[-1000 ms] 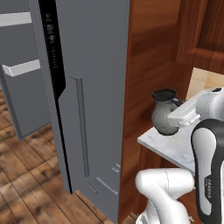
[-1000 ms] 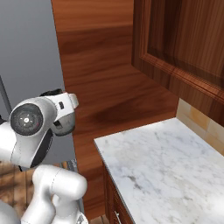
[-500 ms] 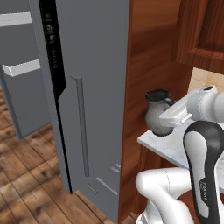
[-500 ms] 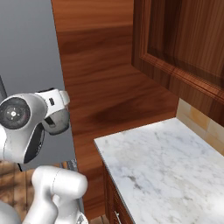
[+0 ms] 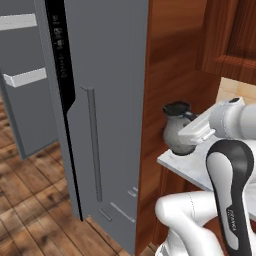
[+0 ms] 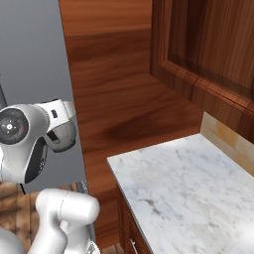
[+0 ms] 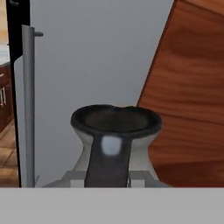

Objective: Move the tupperware and orange from the top shelf to the second highest shelf to make space. Then, place the pitcher from the counter on the cleared top shelf.

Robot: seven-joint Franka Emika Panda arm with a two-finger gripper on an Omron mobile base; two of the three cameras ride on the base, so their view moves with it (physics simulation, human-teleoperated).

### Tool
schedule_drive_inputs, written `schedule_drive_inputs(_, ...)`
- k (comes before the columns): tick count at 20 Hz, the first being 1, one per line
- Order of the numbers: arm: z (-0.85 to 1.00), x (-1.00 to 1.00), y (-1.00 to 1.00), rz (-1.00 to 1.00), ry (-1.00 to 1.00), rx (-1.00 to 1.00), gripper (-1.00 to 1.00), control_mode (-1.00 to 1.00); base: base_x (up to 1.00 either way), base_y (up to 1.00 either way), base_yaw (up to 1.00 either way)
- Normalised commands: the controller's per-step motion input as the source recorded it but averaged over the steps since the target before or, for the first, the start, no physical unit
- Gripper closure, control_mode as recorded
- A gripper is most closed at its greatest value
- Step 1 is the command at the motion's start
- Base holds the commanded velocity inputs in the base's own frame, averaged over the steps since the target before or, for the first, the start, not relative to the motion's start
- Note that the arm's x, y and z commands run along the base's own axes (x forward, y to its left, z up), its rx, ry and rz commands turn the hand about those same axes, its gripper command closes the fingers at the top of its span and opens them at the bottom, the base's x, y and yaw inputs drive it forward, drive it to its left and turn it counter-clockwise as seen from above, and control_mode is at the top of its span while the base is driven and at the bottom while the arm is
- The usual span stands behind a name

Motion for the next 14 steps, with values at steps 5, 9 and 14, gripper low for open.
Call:
schedule_drive_inputs(5,0.00,0.00,0.00,0.00,0.00,0.00,1.00,1.00,-0.42,0.29,0.23)
schedule_drive_inputs(9,0.00,0.00,0.00,0.00,0.00,0.00,1.00,1.00,-0.22,0.69,0.36)
schedule_drive_inputs(14,0.00,0.00,0.00,0.00,0.00,0.00,1.00,1.00,-0.01,0.90,0.43)
